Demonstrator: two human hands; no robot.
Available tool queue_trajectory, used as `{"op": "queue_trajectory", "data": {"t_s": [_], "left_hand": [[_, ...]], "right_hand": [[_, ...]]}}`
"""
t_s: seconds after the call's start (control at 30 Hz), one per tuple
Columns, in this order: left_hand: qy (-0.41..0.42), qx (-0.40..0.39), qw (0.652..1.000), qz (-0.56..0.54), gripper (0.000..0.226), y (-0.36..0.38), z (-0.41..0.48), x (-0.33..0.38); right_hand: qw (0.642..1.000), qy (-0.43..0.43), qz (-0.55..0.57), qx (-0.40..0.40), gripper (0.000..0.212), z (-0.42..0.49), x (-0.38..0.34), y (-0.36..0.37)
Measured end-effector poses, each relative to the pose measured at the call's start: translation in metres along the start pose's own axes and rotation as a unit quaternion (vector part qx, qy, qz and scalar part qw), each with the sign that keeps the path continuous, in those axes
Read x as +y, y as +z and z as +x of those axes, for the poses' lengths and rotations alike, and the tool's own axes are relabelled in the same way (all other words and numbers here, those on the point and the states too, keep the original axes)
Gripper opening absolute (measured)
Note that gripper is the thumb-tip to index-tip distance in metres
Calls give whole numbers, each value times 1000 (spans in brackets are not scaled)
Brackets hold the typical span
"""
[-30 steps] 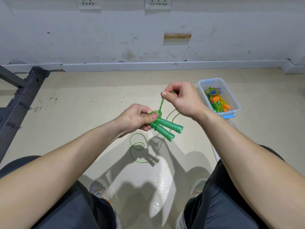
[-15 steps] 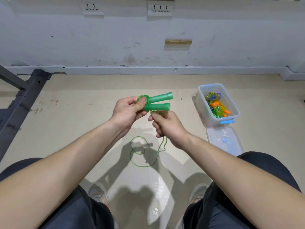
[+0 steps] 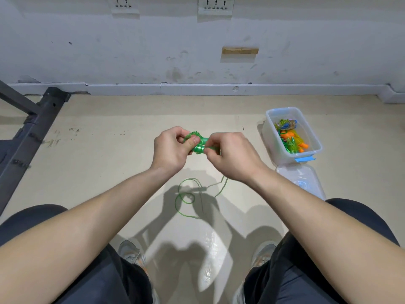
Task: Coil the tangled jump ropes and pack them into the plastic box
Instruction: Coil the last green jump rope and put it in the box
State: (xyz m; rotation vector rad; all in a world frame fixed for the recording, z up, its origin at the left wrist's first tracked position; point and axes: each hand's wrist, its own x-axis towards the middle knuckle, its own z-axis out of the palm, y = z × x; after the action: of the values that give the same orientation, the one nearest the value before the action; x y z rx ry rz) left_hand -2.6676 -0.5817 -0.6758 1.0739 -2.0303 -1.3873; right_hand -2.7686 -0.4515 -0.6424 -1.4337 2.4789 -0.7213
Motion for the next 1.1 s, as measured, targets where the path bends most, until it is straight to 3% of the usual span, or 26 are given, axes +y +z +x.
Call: {"op": "queue_trajectory", "data": {"t_s": [0.17, 0.33, 0.47, 0.57, 0.8, 0.9, 1.1], "left_hand": [[35, -67, 997, -23, 7, 1, -4, 3], [38, -140, 988, -45, 4, -5, 0, 5], [42, -109, 993, -5, 7, -6, 7, 7], [35, -71, 997, 11, 10, -8, 12, 7], [-28, -44, 998, -43, 10, -15, 23, -6], [-75, -48, 993, -73, 12, -17, 24, -11], [-117, -37, 988, -94, 14, -28, 31, -10]], "right_hand": [[997, -71, 6, -18, 11, 13, 22, -17], [979, -35, 159, -122, 12, 20, 40, -35], [957, -1, 224, -182, 11, 18, 37, -40], [975, -25, 130, -179, 4, 16, 27, -38], [970, -101, -60, -211, 23, 8, 6, -22], [966, -92, -106, -218, 34, 6, 1, -11], [974, -51, -104, -196, 28, 7, 7, -9]]}}
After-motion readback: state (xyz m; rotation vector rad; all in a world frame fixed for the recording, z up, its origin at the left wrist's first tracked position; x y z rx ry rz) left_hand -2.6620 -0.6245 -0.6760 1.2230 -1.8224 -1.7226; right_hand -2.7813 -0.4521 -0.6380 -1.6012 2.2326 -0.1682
